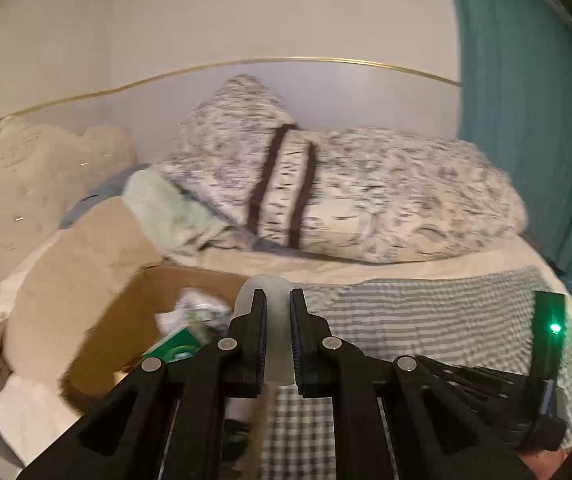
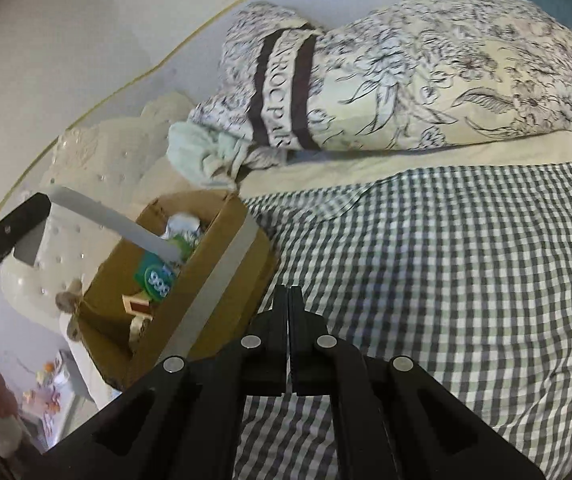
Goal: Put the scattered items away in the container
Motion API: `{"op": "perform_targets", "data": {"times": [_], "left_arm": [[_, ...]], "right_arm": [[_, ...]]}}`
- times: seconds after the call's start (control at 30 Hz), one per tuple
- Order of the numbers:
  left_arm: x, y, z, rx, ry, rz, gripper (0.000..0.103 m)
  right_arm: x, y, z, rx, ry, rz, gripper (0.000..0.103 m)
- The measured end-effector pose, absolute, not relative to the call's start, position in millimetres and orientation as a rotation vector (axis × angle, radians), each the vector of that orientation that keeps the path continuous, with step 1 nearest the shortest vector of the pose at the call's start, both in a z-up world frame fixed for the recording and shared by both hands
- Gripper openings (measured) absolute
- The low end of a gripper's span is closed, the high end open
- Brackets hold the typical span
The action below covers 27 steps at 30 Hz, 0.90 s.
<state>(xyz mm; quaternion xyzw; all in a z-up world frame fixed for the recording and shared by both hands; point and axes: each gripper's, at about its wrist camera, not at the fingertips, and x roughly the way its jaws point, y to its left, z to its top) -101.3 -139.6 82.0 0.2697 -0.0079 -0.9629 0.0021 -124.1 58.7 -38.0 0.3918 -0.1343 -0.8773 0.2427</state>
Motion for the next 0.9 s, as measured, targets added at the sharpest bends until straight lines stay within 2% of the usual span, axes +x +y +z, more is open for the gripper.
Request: {"op": "perform_targets", "data": {"times": [0.13, 0.2, 0.23, 0.27, 0.33, 0.37, 0.4, 0.5, 0.7, 0.83, 0.9], "left_arm": [[-101.6, -160.9, 61.4, 0.896, -0.001, -2.982, 0.011], [-109.2, -167.4, 39.5, 0.975, -0.011, -2.939, 0.016], [-112.8, -169.8, 28.5, 1.013, -0.014, -2.919, 0.031], [-117.0, -171.3, 16.4, 1.063, -0.021, -2.893, 0.062], [-120.5, -170.8, -4.2, 1.121, -0.053, -2.819, 0.103], [-118.7, -169.3, -11.6, 1.103, -0.065, -2.795, 0.103], [-114.7, -168.3, -16.2, 1.068, -0.052, -2.803, 0.103], [-108.7, -169.9, -26.8, 1.071, 0.035, -2.802, 0.103], [-100.8, -171.9, -27.8, 1.056, 0.119, -2.770, 0.103], [-95.2, -162.4, -17.6, 1.063, 0.120, -2.783, 0.103], [-89.4, -157.0, -10.9, 1.043, 0.116, -2.796, 0.103]], "right_arm": [[-122.8, 47.6, -45.6, 1.097, -0.335, -2.384, 0.001], [-122.4, 41.5, -50.6, 1.114, -0.322, -2.379, 0.001], [-122.8, 39.1, -51.9, 1.119, -0.317, -2.379, 0.001], [-122.3, 36.7, -53.5, 1.126, -0.304, -2.385, 0.001], [-121.8, 32.5, -56.1, 1.154, -0.267, -2.410, 0.020], [-122.2, 30.9, -57.7, 1.178, -0.246, -2.429, 0.061], [-122.2, 31.3, -59.5, 1.201, -0.242, -2.452, 0.088], [-121.7, 39.4, -60.0, 1.184, -0.332, -2.484, 0.089], [-119.4, 41.1, -57.1, 1.173, -0.283, -2.563, 0.089], [-112.4, 51.1, -53.5, 1.233, -0.206, -2.649, 0.096], [-105.8, 58.2, -50.8, 1.275, -0.170, -2.666, 0.103]]}}
